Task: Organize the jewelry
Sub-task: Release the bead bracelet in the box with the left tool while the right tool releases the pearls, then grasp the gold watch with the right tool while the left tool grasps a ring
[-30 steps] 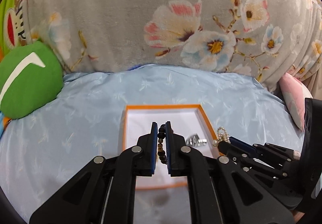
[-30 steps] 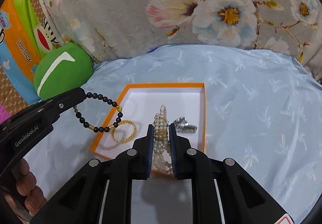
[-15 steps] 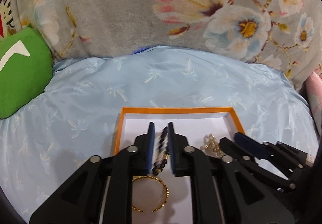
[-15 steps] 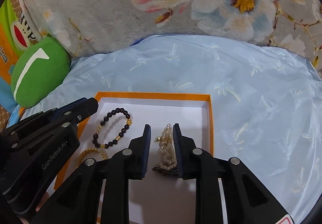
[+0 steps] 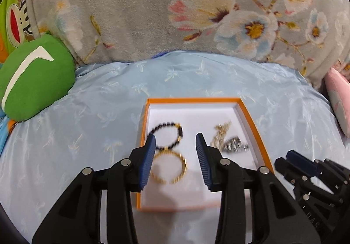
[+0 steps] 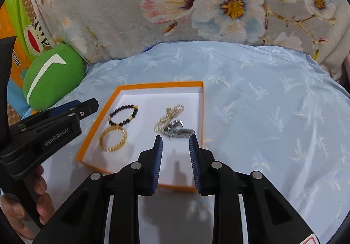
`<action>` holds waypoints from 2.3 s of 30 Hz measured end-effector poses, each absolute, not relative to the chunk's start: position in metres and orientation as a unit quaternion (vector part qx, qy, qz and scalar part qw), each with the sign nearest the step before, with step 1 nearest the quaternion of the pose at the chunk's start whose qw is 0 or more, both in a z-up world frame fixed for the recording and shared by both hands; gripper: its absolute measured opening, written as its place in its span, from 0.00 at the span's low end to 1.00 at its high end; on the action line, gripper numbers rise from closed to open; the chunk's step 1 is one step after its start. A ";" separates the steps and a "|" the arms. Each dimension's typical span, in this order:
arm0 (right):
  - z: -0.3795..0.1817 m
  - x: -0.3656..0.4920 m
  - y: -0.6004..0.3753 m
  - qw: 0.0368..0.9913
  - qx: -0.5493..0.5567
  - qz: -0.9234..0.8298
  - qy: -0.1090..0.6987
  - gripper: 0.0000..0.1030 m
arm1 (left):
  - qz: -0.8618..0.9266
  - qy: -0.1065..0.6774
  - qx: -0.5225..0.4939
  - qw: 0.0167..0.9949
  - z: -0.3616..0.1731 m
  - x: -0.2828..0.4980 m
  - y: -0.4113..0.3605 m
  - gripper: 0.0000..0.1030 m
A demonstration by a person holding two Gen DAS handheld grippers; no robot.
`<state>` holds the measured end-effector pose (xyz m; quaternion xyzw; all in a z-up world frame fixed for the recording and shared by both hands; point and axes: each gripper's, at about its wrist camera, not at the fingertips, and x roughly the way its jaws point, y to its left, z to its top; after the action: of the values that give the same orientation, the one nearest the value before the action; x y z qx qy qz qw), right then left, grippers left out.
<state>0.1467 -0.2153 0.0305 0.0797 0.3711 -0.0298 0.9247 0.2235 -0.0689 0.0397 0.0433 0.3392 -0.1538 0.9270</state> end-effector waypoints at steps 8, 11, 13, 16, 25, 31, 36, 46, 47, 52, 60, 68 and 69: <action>0.013 0.050 -0.211 0.910 0.067 -0.011 0.410 0.24 | -0.158 0.382 0.063 0.908 0.011 0.142 -0.033 0.37; 0.007 0.029 -0.200 0.908 0.050 0.015 0.416 0.24 | -0.157 0.402 0.051 0.901 0.000 0.121 -0.020 0.37; 0.004 0.021 -0.190 0.908 0.023 0.035 0.417 0.24 | -0.157 0.409 0.053 0.897 -0.005 0.109 -0.015 0.37; 0.000 0.017 -0.176 0.907 -0.030 0.077 0.413 0.24 | -0.161 0.420 0.057 0.891 -0.012 0.093 -0.011 0.37; -0.021 0.041 -0.167 0.864 -0.129 0.185 0.449 0.24 | -0.167 0.442 0.052 0.880 -0.025 0.066 -0.006 0.38; -0.027 0.048 -0.162 0.844 -0.138 0.235 0.461 0.36 | -0.169 0.449 0.047 0.876 -0.028 0.064 -0.009 0.38; -0.029 0.045 -0.172 0.852 -0.080 0.218 0.470 0.19 | -0.170 0.447 0.047 0.877 -0.026 0.062 -0.011 0.39; -0.030 -0.011 -0.188 0.857 0.039 0.143 0.494 0.11 | -0.179 0.454 0.045 0.871 -0.030 0.058 -0.018 0.43; -0.030 -0.013 -0.188 0.857 0.044 0.136 0.495 0.11 | -0.181 0.455 0.045 0.871 -0.031 0.057 -0.020 0.43; -0.030 -0.009 -0.182 0.865 0.060 0.109 0.486 0.13 | -0.191 0.457 0.048 0.868 -0.031 0.054 -0.030 0.43; -0.031 -0.010 -0.178 0.875 0.059 0.089 0.472 0.11 | -0.192 0.459 0.041 0.867 -0.031 0.054 -0.031 0.44; -0.021 -0.029 -0.194 0.878 0.100 0.070 0.463 0.11 | -0.198 0.458 0.033 0.866 -0.027 0.062 -0.037 0.44; -0.019 -0.031 -0.195 0.878 0.103 0.066 0.462 0.11 | -0.200 0.457 0.033 0.866 -0.027 0.064 -0.040 0.44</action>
<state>-0.0311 -0.1951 -0.0187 0.1034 0.4623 0.0664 0.8782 0.0641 -0.0405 -0.0267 0.0334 0.4572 -0.2002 0.8659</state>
